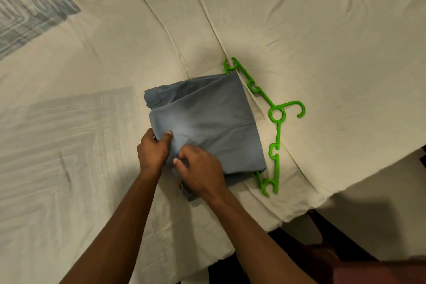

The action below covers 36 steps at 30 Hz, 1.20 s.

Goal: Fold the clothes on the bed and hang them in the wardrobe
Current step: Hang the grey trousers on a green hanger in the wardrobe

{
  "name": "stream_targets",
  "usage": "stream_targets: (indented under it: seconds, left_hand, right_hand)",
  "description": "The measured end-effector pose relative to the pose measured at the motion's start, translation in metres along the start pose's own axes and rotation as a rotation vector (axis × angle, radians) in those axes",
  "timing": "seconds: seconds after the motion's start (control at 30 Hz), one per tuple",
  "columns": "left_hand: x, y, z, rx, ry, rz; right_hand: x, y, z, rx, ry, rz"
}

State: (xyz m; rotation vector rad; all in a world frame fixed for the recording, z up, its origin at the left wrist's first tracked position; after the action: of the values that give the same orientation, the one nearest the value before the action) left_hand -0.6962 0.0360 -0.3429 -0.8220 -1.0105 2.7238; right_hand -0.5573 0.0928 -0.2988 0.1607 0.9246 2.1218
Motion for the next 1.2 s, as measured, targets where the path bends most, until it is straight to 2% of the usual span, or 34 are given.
stream_targets:
  seconds: [0.1,0.2,0.27,0.33,0.37,0.47,0.53,0.63,0.7,0.77,0.93,1.2]
  left_hand:
    - [-0.002,-0.005,0.01,0.137,-0.133,-0.056]
    - [-0.019,-0.025,0.004,0.371,-0.232,-0.409]
    - [-0.037,-0.037,-0.022,0.49,-0.119,-0.655]
    - [-0.059,-0.044,-0.059,0.576,0.078,-0.856]
    - [-0.07,-0.045,-0.076,0.615,0.165,-0.936]
    - [-0.089,-0.046,-0.122,0.704,0.299,-1.068]
    - [-0.089,-0.048,-0.144,0.751,0.321,-1.067]
    - [-0.087,-0.05,-0.16,0.828,0.316,-1.073]
    - [-0.086,-0.048,-0.161,0.85,0.338,-1.076]
    - [-0.086,-0.049,-0.158,0.856,0.371,-1.065]
    - [-0.103,-0.059,-0.14,0.776,0.443,-0.993]
    - [-0.142,-0.101,-0.068,0.511,0.371,-0.963]
  right_hand:
    - [0.007,-0.032,0.047,-0.026,-0.308,-0.145]
    - [0.008,-0.096,0.107,-0.025,-0.692,-0.395]
    - [0.006,-0.152,0.129,0.002,-0.708,-0.688]
    - [0.0,-0.194,0.135,-0.012,-0.565,-0.953]
    - [0.0,-0.205,0.135,-0.045,-0.496,-0.988]
    - [0.014,-0.212,0.134,-0.012,-0.393,-0.878]
    - [0.024,-0.21,0.133,0.068,-0.331,-0.85]
    - [0.031,-0.212,0.134,0.045,-0.265,-0.823]
    - [0.03,-0.208,0.139,0.081,-0.294,-0.782]
    - [0.027,-0.194,0.147,0.218,-0.358,-0.709]
    - [0.008,-0.121,0.173,0.36,-0.41,-0.475]
    - [-0.018,-0.011,0.231,0.407,-0.606,-0.297]
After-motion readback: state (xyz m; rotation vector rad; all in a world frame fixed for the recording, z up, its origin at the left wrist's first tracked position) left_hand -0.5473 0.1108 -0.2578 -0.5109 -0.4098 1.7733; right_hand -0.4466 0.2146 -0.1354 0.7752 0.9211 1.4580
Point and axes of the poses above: each hand's wrist, its own x-axis towards the middle knuckle, its own z-axis out of the back of the hand, y = z × x, the point moved 6 cm from there along x, towards the middle knuckle, and after that the axes turned 5 degrees about -y, right-handed, at the moved point
